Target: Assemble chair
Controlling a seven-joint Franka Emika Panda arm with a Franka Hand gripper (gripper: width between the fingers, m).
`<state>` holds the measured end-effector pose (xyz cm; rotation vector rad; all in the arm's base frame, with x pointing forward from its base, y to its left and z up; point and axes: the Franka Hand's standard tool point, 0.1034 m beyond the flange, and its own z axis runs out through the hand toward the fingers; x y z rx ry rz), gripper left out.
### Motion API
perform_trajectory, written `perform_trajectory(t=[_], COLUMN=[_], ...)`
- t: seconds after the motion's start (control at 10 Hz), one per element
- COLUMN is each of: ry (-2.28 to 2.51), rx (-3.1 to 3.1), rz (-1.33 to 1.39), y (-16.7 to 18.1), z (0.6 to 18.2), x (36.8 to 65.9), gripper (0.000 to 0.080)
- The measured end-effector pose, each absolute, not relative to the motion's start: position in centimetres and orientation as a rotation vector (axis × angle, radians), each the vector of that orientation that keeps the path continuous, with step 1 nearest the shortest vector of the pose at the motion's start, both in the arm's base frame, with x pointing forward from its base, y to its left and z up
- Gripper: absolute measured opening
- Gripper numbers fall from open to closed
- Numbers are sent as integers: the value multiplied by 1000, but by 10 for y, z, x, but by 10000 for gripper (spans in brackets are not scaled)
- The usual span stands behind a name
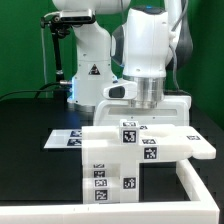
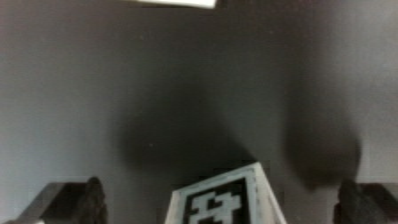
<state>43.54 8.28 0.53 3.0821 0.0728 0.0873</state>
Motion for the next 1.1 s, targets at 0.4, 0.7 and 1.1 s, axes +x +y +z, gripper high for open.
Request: perform_trajectory(t=[0.4, 0.7, 1.1], ry=[76, 79, 74], rx=[3082, 3082, 3092], rz=[85, 86, 88], y=[84, 85, 84], z=[5, 5, 16], x=[434, 434, 431], gripper=[390, 284, 284])
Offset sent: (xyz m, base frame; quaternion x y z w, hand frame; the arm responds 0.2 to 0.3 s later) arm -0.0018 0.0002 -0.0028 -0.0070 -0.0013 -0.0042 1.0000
